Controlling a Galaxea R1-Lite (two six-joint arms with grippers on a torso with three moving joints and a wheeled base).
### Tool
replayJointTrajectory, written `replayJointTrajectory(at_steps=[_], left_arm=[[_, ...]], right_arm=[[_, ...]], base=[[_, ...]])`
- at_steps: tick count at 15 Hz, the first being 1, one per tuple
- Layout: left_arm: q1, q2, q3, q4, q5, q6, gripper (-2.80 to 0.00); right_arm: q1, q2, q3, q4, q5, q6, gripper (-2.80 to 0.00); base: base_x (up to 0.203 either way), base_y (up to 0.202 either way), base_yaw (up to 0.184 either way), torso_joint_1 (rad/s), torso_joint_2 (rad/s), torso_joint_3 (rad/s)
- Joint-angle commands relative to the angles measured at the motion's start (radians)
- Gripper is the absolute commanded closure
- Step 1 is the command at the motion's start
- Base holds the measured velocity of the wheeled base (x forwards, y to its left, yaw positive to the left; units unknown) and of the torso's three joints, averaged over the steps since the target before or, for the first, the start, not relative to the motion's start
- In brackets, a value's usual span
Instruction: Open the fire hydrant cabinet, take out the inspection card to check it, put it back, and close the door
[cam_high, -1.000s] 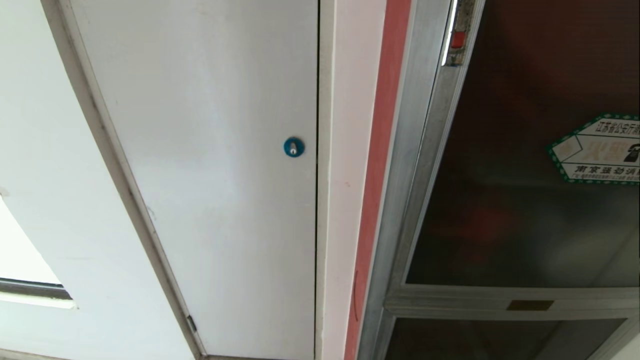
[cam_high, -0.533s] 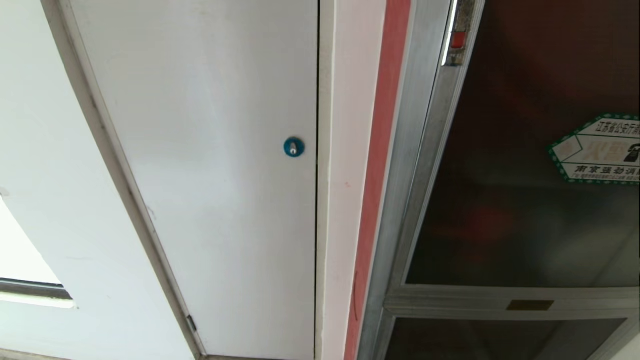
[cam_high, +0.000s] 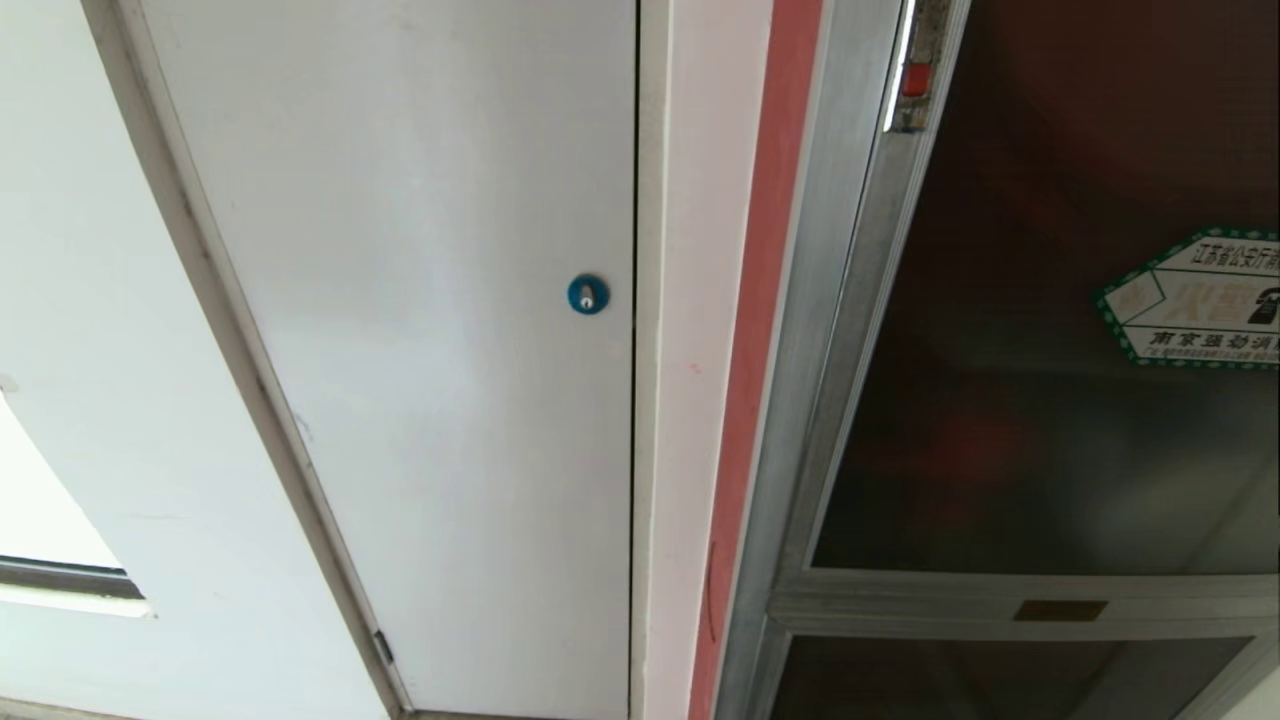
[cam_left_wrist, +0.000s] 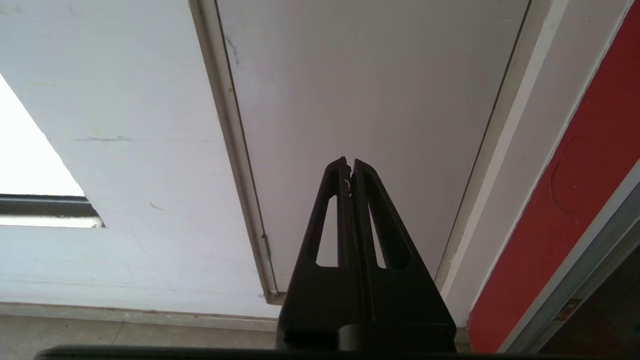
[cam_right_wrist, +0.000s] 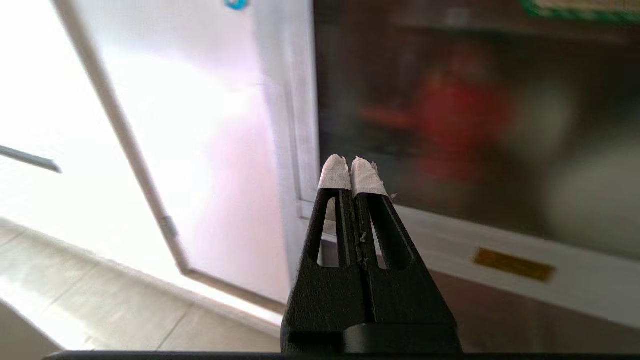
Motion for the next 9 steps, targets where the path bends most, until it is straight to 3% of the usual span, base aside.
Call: replayJointTrajectory(at_steps=[1, 9], left_arm=[[0.000, 0.000, 0.012, -0.001, 0.000, 0.000, 0.00], [0.000, 0.000, 0.012, -0.001, 0.000, 0.000, 0.00]], right_arm=[[0.000, 0.159, -0.087, -0.001, 0.069, 0.001, 0.00], [0.001, 0.496, -0.363, 0.000, 0.388, 0.002, 0.00]], base=[[0.000, 0.000, 0.000, 0.000, 0.00, 0.000], [0.000, 0.000, 0.000, 0.000, 0.00, 0.000]])
